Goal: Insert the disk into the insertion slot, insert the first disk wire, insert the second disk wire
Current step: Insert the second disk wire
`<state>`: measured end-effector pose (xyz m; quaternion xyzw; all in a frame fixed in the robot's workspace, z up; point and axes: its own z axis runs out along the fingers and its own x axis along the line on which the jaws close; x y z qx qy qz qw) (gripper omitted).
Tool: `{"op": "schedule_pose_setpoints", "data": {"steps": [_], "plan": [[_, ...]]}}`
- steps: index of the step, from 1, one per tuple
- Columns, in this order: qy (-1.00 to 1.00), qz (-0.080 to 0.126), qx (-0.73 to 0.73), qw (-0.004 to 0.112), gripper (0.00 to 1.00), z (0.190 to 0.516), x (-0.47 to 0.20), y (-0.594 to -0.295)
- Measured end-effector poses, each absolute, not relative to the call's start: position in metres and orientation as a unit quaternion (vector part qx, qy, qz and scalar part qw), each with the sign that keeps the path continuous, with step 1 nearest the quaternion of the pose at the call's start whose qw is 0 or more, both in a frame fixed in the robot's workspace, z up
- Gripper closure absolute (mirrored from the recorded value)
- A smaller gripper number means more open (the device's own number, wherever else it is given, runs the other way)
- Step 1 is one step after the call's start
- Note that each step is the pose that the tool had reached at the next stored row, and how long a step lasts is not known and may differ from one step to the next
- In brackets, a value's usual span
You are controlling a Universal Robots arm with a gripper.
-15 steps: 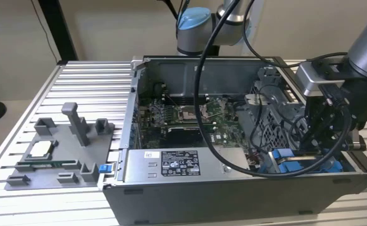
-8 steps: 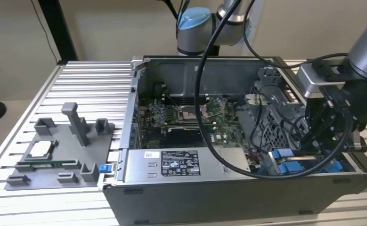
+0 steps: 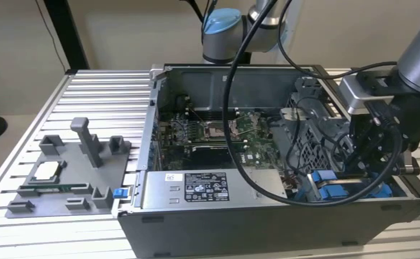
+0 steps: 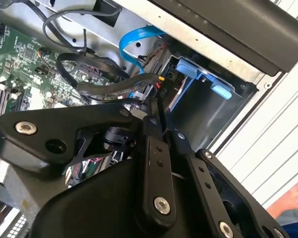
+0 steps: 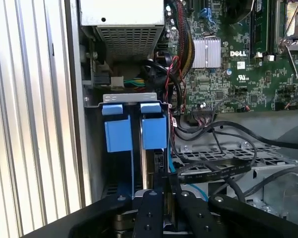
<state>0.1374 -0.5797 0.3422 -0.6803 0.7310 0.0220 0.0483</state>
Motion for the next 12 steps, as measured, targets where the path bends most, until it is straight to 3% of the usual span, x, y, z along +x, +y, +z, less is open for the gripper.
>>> {"op": "schedule_pose_setpoints", "data": {"steps": [12], "plan": [[0.731, 0.02, -0.68, 0.049, 1.0, 0.3348, 0.1372, -0.5797]]}}
